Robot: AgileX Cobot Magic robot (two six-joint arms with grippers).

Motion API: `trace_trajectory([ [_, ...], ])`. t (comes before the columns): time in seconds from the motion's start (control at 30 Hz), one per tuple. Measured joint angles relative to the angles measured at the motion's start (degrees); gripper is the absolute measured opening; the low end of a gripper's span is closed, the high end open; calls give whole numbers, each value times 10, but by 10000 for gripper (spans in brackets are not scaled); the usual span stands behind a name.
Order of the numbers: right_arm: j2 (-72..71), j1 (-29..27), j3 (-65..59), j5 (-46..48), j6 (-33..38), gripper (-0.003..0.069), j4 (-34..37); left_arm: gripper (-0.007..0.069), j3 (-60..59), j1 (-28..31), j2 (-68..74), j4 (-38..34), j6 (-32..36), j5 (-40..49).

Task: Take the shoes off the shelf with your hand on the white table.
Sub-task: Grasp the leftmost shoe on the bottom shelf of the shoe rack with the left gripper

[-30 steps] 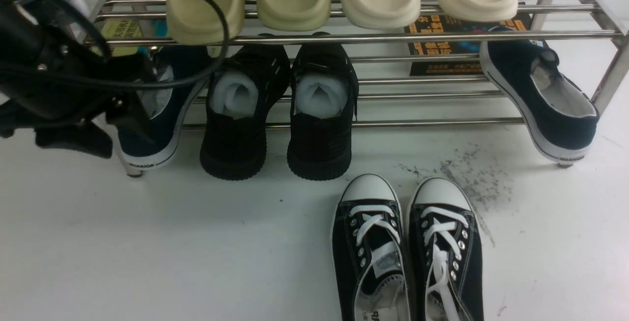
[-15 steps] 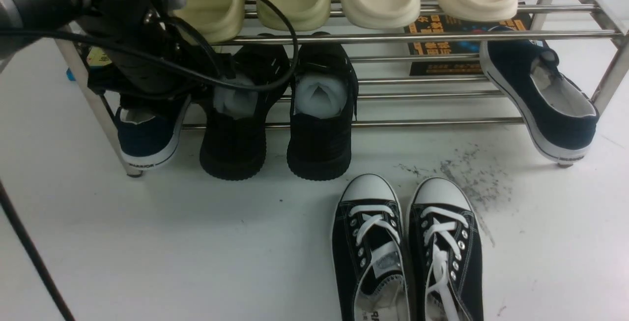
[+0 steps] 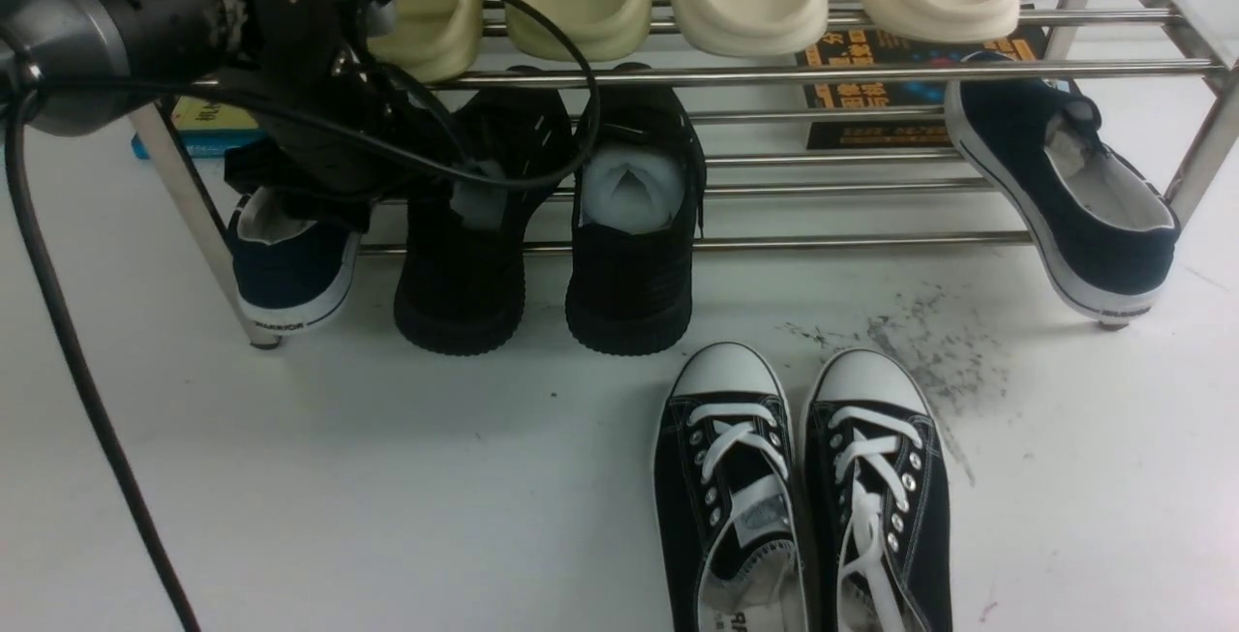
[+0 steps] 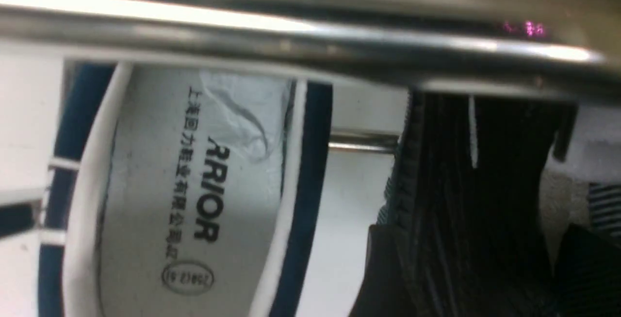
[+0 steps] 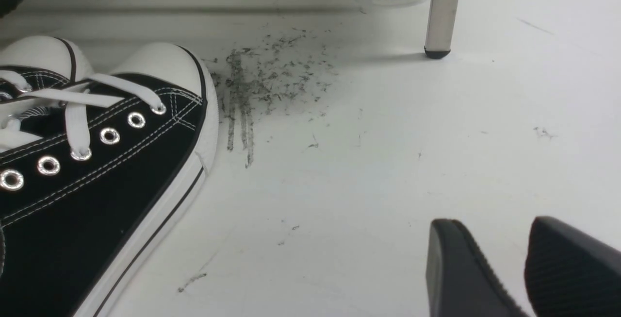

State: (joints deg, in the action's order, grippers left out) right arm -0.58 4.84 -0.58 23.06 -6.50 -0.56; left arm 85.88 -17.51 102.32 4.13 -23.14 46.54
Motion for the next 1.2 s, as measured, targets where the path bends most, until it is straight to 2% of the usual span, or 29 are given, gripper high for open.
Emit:
trace_trajectory([
  [0.1,0,0,0,0,0,237,0,469,19,0,0,-2,-20,48],
  [0.13,0,0,0,0,0,237,0,469,34,0,0,1,-28,89],
  [0.3,0,0,0,-1,0,237,0,469,68,0,-12,26,-57,148],
  [0.8,0,0,0,-1,0,237,0,462,80,0,43,17,-137,97],
  [1.03,0,0,0,-1,0,237,0,460,84,0,64,22,-143,51],
  [1.2,0,0,0,-1,0,237,0,413,88,0,72,24,-143,40],
])
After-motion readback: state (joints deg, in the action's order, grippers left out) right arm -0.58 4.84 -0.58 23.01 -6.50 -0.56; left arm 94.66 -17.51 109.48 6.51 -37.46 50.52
